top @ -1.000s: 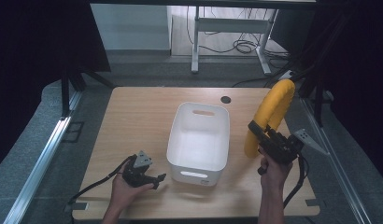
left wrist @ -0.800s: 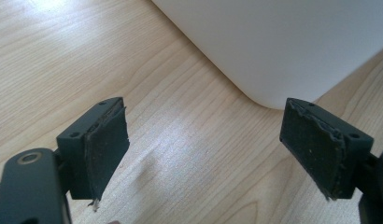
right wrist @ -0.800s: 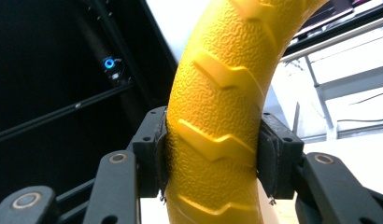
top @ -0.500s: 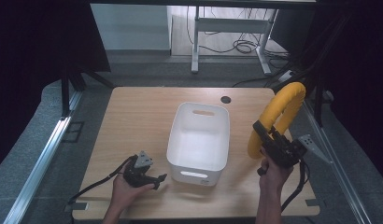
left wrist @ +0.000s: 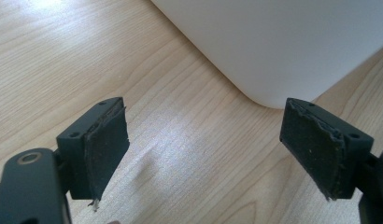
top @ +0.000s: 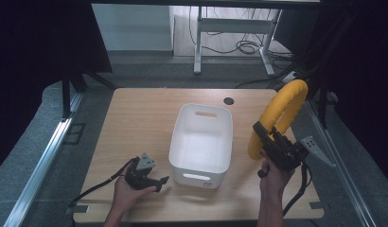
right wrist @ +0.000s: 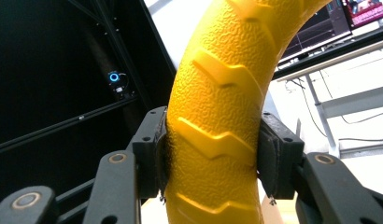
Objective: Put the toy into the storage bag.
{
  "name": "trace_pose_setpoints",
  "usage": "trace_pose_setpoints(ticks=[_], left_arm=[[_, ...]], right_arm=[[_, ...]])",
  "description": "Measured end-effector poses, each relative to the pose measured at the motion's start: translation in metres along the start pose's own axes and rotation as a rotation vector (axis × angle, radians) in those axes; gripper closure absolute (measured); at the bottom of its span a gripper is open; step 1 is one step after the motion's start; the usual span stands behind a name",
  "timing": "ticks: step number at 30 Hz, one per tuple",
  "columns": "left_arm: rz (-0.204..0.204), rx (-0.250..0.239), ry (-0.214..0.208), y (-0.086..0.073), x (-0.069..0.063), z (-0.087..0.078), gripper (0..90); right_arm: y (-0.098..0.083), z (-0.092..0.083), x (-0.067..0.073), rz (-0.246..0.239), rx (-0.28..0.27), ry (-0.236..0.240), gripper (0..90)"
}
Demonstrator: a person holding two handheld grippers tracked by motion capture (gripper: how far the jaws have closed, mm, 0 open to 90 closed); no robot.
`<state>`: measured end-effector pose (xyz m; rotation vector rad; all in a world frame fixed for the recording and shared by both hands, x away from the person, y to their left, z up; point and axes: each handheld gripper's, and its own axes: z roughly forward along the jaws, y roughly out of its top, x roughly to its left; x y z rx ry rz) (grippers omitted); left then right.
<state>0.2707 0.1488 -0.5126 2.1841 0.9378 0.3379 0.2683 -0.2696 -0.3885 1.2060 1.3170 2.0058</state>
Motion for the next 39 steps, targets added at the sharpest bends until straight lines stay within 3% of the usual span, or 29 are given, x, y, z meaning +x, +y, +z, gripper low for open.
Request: trace_pose_setpoints(ticks=[27,34,39], left_arm=[[-0.001,0.001,-0.003,0.000,0.000,0.000,15.5],[-0.003,0.000,-0.003,0.000,0.001,0.000,15.5],[-0.004,-0.002,-0.004,0.000,0.001,0.000,15.5]], right_arm=[[0.007,0.006,0.028,-0.058,-0.022,0.058,50.6],[0.016,0.009,0.042,-0.092,-0.049,0.064,50.6],[0.025,0.018,0.063,-0.127,-0.065,0.095,50.5]])
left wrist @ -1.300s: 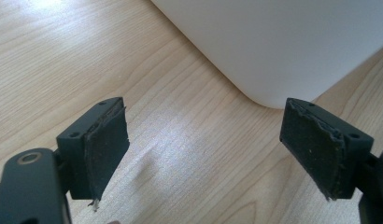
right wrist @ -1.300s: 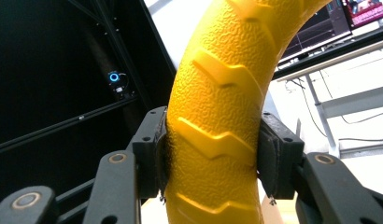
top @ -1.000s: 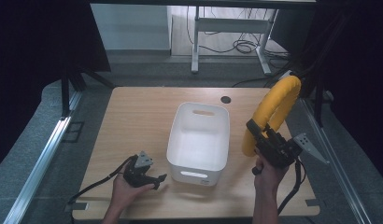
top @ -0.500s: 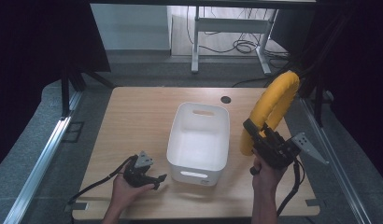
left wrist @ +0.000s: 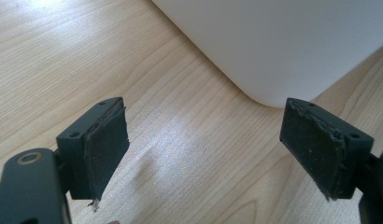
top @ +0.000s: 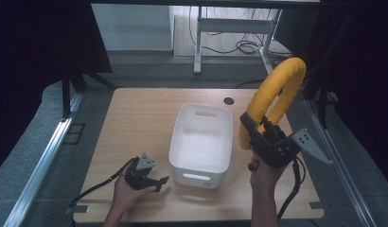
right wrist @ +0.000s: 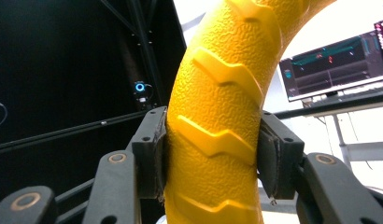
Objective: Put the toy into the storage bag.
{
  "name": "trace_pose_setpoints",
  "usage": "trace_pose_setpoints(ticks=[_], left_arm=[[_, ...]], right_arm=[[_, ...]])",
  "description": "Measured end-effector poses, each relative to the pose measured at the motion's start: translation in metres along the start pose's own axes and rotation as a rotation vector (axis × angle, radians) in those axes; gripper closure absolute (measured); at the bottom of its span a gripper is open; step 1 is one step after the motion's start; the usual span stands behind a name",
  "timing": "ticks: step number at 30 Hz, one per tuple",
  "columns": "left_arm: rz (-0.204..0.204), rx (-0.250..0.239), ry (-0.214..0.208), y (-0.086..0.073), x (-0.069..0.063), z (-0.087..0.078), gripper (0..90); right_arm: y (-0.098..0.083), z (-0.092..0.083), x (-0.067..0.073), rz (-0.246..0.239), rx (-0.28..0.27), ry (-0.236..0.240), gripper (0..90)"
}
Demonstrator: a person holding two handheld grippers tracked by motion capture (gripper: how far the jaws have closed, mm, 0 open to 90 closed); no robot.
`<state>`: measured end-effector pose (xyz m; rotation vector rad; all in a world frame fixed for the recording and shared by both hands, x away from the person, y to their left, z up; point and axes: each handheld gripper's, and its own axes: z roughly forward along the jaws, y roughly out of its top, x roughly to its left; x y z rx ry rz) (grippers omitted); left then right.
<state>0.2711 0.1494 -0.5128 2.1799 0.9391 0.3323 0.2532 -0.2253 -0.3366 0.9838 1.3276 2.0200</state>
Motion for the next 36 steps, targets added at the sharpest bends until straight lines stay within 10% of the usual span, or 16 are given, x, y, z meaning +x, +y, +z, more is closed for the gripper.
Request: trace_pose_setpoints(ticks=[36], left_arm=[[-0.007,-0.002,-0.005,-0.002,0.005,-0.004,15.5]], right_arm=[[-0.028,0.082,0.065,0.018,0.037,0.120,50.3]])
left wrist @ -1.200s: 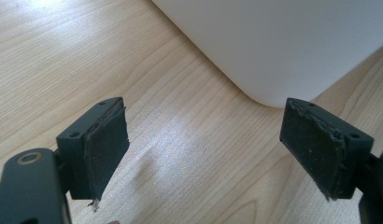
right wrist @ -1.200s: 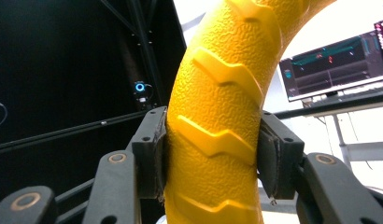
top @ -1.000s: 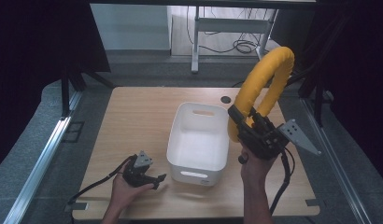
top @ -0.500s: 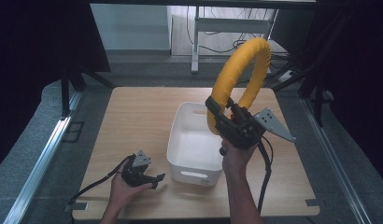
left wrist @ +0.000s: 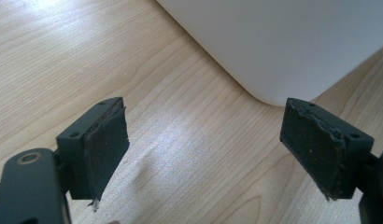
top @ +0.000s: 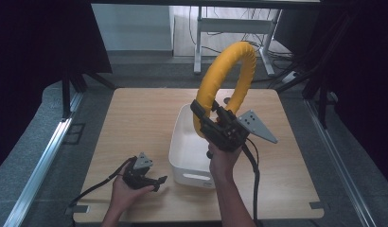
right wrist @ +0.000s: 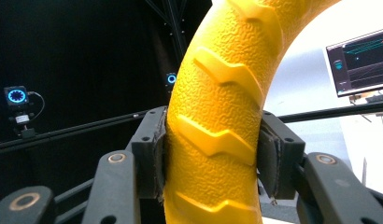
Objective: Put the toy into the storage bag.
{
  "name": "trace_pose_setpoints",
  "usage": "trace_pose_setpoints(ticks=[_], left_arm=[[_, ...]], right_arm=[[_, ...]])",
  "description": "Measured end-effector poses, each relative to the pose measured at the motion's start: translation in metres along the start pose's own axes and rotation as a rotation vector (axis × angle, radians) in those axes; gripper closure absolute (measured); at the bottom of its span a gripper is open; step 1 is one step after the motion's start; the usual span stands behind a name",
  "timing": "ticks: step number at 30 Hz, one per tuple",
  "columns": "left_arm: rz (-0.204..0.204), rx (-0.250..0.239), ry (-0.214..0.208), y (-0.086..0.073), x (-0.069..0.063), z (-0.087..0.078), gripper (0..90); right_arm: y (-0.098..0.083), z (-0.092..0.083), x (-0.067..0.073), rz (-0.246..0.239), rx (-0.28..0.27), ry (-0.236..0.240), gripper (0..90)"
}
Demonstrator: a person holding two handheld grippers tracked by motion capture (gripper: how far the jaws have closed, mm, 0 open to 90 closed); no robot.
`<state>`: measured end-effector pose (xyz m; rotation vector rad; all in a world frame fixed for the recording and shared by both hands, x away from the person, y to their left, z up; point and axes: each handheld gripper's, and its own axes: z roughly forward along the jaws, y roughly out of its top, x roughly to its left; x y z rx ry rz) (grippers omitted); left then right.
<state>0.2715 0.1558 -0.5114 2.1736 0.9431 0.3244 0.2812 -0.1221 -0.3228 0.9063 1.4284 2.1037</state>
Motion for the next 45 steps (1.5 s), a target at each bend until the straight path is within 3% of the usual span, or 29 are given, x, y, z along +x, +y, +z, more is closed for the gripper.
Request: trace_pose_setpoints(ticks=[14,30,45], left_arm=[[-0.002,-0.005,0.002,0.000,0.000,-0.001,15.5],[-0.003,-0.004,0.000,0.000,-0.001,0.000,15.4],[-0.004,0.000,-0.001,0.000,-0.001,0.001,15.4]], right_arm=[[-0.023,0.010,0.009,0.026,0.011,0.004,50.1],[-0.053,0.011,0.020,0.063,0.005,-0.041,50.0],[-0.077,0.006,0.031,0.041,0.038,-0.052,50.0]])
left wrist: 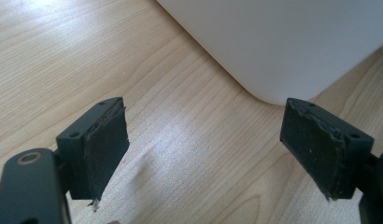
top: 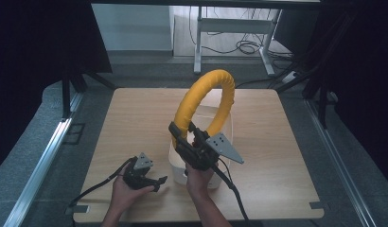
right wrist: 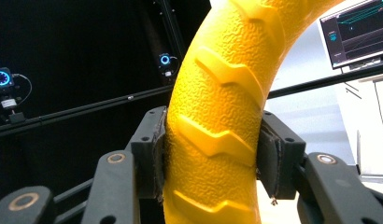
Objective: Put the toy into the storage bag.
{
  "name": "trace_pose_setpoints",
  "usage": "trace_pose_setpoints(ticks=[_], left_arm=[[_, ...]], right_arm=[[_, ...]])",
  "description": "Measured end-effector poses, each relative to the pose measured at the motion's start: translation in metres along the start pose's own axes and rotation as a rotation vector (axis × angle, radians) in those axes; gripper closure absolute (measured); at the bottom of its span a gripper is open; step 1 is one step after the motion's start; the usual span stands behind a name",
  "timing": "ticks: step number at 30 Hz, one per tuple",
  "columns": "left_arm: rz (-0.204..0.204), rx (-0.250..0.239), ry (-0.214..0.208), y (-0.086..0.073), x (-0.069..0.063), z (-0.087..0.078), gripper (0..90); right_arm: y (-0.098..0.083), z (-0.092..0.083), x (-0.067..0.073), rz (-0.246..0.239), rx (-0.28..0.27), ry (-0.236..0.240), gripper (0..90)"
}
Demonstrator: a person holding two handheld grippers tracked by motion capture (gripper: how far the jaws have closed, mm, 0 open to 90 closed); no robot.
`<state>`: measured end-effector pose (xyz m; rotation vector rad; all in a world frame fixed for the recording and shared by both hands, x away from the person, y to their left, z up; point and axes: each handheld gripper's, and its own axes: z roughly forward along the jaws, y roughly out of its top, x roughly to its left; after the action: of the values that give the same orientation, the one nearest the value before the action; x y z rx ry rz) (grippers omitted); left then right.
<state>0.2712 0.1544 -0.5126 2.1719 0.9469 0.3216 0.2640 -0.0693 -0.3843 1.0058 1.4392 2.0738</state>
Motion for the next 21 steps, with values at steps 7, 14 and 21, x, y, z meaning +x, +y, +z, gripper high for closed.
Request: trace_pose_setpoints(ticks=[7,14,21], left_arm=[[0.001,0.005,-0.003,0.000,0.000,0.001,15.4],[0.000,0.002,0.001,0.000,0.000,0.001,15.4],[0.001,0.003,0.000,0.000,0.000,0.001,15.4]], right_arm=[[-0.008,-0.002,0.002,-0.012,0.020,0.002,49.9],[-0.016,-0.003,0.003,-0.013,0.043,0.001,49.9],[-0.023,-0.003,0.004,-0.003,0.063,-0.004,49.8]])
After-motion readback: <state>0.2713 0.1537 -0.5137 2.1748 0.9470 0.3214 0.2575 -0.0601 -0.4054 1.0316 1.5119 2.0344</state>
